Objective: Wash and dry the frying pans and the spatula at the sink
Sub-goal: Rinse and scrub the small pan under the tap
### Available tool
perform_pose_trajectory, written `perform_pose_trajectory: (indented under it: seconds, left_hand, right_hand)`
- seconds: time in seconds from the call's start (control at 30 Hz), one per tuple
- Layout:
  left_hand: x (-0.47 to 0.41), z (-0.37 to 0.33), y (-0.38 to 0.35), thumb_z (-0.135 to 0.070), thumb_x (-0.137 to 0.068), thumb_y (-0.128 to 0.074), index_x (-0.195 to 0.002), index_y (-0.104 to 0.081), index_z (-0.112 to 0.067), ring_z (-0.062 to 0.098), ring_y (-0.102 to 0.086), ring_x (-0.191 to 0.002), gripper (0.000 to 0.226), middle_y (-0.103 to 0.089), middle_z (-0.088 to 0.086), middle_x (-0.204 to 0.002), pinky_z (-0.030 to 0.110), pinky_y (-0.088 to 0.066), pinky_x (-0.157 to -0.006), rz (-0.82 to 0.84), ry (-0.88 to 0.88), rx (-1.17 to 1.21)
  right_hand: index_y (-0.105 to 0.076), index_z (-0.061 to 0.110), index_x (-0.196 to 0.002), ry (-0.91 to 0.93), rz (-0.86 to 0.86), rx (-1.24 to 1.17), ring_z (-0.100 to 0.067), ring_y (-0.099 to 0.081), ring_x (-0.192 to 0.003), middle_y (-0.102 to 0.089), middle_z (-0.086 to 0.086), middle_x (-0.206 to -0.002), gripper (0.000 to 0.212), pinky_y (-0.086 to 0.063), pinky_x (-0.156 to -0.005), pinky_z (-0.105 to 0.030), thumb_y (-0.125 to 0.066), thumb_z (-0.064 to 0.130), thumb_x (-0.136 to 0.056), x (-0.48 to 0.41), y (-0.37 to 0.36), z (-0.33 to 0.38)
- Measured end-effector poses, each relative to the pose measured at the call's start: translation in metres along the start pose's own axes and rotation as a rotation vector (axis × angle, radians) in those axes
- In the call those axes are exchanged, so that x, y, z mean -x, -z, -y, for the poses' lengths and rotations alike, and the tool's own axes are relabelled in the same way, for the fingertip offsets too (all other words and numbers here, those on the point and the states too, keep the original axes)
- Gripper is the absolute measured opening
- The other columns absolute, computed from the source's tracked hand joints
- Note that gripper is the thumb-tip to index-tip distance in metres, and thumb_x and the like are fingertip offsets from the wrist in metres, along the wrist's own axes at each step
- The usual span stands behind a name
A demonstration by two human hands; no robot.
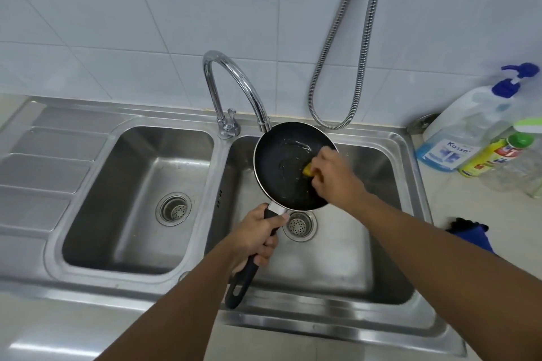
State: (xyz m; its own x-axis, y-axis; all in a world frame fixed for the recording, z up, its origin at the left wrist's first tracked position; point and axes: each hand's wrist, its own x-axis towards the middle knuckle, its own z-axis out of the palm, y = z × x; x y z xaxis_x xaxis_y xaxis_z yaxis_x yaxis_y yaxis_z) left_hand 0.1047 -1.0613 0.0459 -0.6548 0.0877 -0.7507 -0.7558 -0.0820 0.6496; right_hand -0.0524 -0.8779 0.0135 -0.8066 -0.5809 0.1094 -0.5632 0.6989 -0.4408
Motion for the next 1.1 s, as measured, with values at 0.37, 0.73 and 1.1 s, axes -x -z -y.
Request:
perform_pose_trajectory:
  seconds: [0.37,0.73,1.1]
  left_hand:
    - [-0.004,-0.012,-0.006,-0.039,-0.102,-0.06,-0.099,-0.048,-0.023,0.009,-0.027,-0.041,0.02,-0.038,-0.003,-0.055,0.019,-0.022,-0.039,-0.016,-0.026,-0.055]
    - [-0.003,0.001,0.004,-0.041,-0.103,-0.06,-0.103,-0.05,-0.022,0.011,-0.029,-0.043,0.022,-0.04,-0.002,-0.055,0.021,-0.025,-0.039,-0.044,-0.011,-0.022]
    - [-0.008,-0.009,-0.014,-0.041,-0.102,-0.061,-0.103,-0.049,-0.021,0.01,-0.028,-0.041,0.024,-0.039,-0.002,-0.054,0.019,-0.024,-0.039,-0.079,-0.031,-0.042]
  right_hand:
    - [-0.064,0.023,-0.112,-0.017,0.099,-0.316,-0.012,-0.049,-0.11,-0.041,0.004,-0.119,0.037,-0.042,-0.096,-0.024,-0.074,0.015,-0.077,-0.033,-0.012,0.067]
    - [-0.056,0.026,-0.1,-0.164,0.136,-0.103,-0.022,-0.045,-0.103,-0.041,-0.001,-0.108,0.034,-0.043,-0.087,-0.037,-0.071,0.015,-0.072,0.005,-0.014,0.035]
    - [-0.053,0.023,-0.123,-0.273,0.097,-0.246,-0.024,-0.053,-0.112,-0.057,-0.007,-0.126,0.036,-0.045,-0.096,-0.039,-0.065,0.036,-0.093,-0.004,0.002,0.028]
